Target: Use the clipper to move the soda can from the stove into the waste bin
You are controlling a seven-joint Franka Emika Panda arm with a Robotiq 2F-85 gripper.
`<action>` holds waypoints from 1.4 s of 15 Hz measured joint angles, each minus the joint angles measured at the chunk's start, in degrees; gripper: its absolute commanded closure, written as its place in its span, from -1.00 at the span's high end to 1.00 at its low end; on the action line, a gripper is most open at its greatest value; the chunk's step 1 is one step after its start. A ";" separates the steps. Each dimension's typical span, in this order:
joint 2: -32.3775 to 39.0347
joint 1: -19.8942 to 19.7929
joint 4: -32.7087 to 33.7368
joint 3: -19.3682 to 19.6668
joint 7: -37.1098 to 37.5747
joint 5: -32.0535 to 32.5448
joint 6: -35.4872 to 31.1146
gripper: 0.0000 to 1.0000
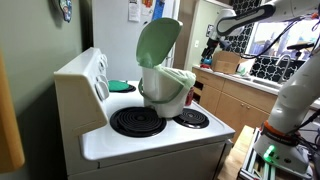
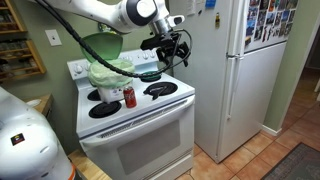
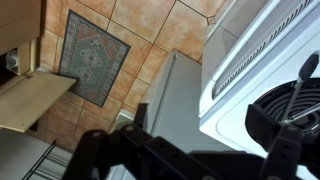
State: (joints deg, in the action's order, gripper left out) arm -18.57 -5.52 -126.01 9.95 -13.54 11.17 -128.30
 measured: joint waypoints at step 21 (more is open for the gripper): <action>9.73 5.80 7.68 -7.57 5.03 -10.08 14.45 1.00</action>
State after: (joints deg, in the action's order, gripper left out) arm -8.85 0.28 -118.33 2.38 -8.51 1.09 -113.86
